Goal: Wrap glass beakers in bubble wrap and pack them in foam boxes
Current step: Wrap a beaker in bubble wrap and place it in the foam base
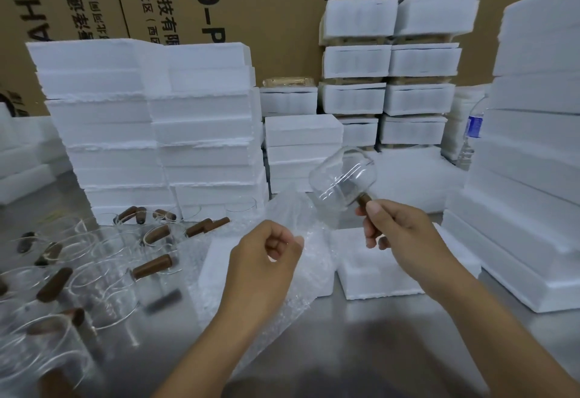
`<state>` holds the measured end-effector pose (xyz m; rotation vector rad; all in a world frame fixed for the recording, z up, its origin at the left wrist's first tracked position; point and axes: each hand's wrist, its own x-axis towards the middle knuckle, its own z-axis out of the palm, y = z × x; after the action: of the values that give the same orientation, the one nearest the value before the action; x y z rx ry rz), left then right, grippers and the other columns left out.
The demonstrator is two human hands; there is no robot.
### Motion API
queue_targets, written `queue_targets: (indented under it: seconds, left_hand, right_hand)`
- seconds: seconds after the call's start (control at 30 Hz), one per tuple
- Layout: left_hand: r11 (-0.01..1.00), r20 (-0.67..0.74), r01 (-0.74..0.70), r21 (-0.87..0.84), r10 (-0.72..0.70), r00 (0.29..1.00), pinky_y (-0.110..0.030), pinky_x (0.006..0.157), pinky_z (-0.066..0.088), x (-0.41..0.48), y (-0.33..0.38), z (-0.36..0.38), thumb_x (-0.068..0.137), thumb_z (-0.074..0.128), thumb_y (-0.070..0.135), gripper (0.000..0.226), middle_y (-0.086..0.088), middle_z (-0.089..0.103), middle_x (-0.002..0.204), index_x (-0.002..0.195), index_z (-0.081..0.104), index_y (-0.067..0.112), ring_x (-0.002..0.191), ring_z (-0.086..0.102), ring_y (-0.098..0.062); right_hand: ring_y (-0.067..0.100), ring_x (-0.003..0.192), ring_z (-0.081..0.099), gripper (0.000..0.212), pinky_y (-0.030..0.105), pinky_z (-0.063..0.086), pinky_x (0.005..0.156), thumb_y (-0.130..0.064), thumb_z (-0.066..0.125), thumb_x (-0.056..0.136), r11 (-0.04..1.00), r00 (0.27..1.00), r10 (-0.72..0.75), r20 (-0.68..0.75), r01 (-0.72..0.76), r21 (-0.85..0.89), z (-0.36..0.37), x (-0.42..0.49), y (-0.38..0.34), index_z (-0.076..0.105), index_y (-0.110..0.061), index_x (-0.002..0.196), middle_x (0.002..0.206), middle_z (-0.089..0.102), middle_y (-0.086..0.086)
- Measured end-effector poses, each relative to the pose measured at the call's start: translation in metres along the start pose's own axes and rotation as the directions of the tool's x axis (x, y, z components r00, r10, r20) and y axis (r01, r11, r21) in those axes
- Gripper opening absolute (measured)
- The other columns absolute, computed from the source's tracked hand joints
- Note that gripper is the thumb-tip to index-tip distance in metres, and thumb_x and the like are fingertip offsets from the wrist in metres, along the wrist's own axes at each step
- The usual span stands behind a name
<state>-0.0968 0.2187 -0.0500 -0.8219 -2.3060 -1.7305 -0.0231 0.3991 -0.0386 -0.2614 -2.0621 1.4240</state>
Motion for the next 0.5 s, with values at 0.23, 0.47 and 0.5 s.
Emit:
queue_targets:
  seconds: [0.23, 0.47, 0.5]
  left_hand:
    - [0.996, -0.009, -0.087, -0.017, 0.087, 0.996, 0.001, 0.071, 0.032, -0.006, 0.001, -0.010, 0.081, 0.067, 0.029, 0.011, 0.016, 0.062, 0.079, 0.074, 0.060, 0.028, 0.083, 0.054, 0.001]
    - [0.976, 0.109, -0.213, 0.033, 0.208, 0.972, -0.001, 0.083, 0.033, -0.005, 0.007, -0.015, 0.082, 0.056, 0.044, 0.005, 0.028, 0.045, 0.117, 0.080, 0.058, 0.039, 0.115, 0.036, 0.019]
    - [0.969, 0.122, -0.242, 0.043, 0.235, 0.964, -0.005, 0.083, 0.034, -0.006, 0.008, -0.015, 0.081, 0.052, 0.049, 0.008, 0.030, 0.042, 0.120, 0.083, 0.057, 0.042, 0.118, 0.033, 0.019]
  right_hand:
    - [0.007, 0.054, 0.048, 0.030, 0.019, 0.039, 0.055, -0.030, 0.046, 0.096, 0.942, 0.998, 0.048, 0.035, -0.033, -0.334, -0.001, -0.004, 0.004, 0.063, -0.017, 0.076, 0.058, 0.052, -0.007]
    - [0.007, 0.065, 0.047, 0.031, 0.029, 0.039, 0.063, -0.036, 0.047, 0.094, 0.815, 0.989, -0.080, 0.125, 0.137, -0.563, 0.006, -0.011, -0.002, 0.046, -0.038, 0.064, 0.066, 0.049, -0.011]
    - [0.007, 0.071, 0.049, 0.025, 0.028, 0.042, 0.068, -0.037, 0.048, 0.094, 0.808, 0.987, -0.081, 0.136, 0.145, -0.572, 0.007, -0.013, -0.003, 0.051, -0.039, 0.069, 0.074, 0.049, -0.010]
